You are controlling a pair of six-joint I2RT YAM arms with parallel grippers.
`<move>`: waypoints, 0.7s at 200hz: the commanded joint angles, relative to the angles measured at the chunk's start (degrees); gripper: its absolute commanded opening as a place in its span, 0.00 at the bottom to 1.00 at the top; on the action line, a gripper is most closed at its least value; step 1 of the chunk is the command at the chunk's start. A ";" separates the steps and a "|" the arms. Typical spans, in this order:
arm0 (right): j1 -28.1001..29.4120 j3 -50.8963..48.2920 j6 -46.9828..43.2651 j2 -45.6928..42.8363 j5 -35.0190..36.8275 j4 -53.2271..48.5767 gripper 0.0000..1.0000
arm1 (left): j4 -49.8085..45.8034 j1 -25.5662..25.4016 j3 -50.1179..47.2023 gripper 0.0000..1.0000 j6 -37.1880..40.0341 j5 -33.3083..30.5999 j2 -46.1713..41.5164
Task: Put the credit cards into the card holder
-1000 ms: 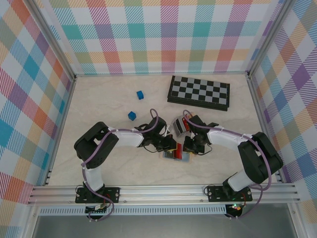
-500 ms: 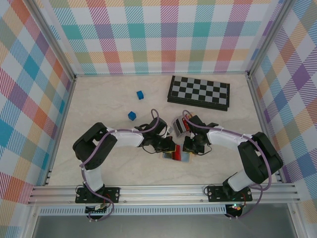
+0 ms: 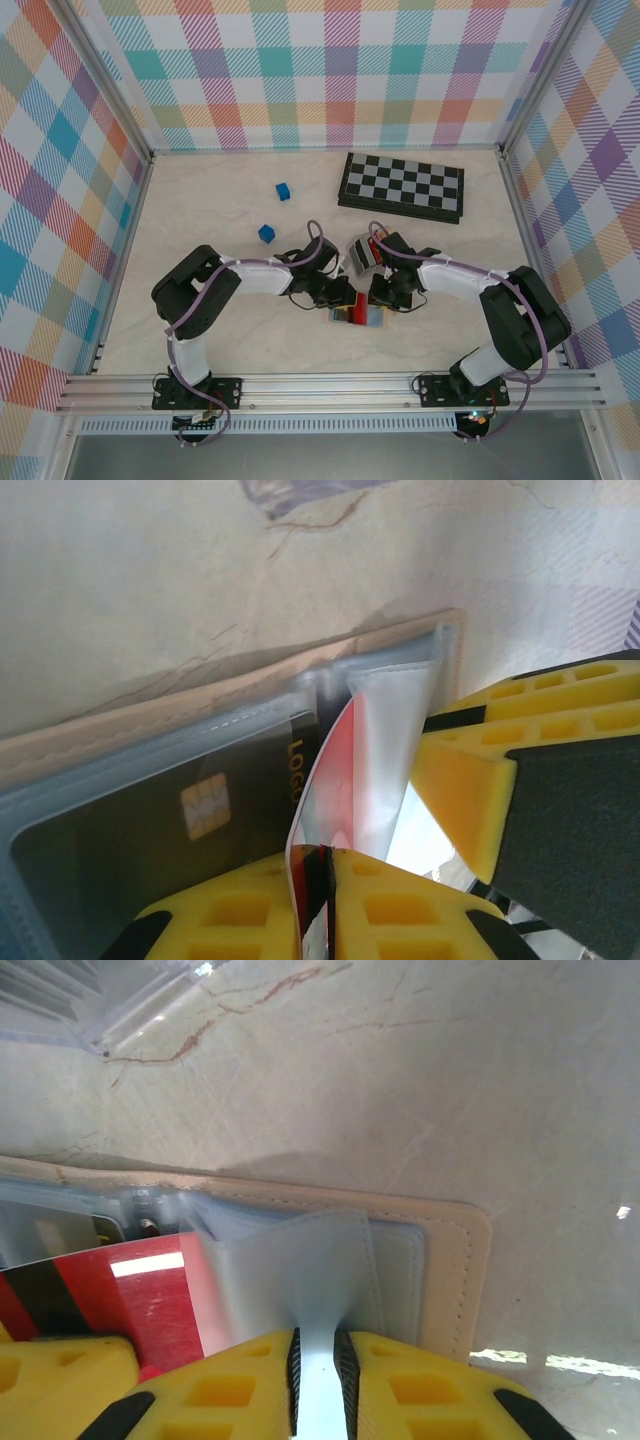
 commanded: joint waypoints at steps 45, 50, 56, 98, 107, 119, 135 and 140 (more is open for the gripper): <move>0.01 -0.06 1.02 -0.11 2.18 -0.01 0.26 | -2.28 -1.39 2.99 0.16 0.61 0.54 2.94; 0.01 -0.07 1.09 -0.45 2.19 -0.16 0.27 | -1.84 -1.38 2.99 0.16 0.15 0.39 3.03; 0.00 -0.07 1.24 -1.07 2.40 -0.48 0.27 | -1.40 -1.38 2.89 0.16 -0.35 0.20 3.04; -0.06 -0.94 1.55 -5.16 7.03 -4.86 0.36 | -2.90 -1.49 1.84 0.21 -0.70 -2.56 1.58; -0.04 -1.25 1.37 -5.24 7.12 -5.06 0.36 | -3.56 -1.52 1.53 0.24 -0.58 -3.40 0.83; -0.07 -1.66 1.20 -4.86 6.73 -4.68 0.36 | -4.38 -1.51 1.23 0.26 -0.43 -4.38 0.02; -0.08 -1.82 0.96 -3.32 5.90 -4.05 0.31 | -5.72 -1.51 1.35 0.27 0.04 -5.16 -0.62; -0.08 -1.89 1.02 -2.85 5.72 -3.80 0.29 | -6.21 -1.47 1.47 0.28 0.17 -5.32 -0.74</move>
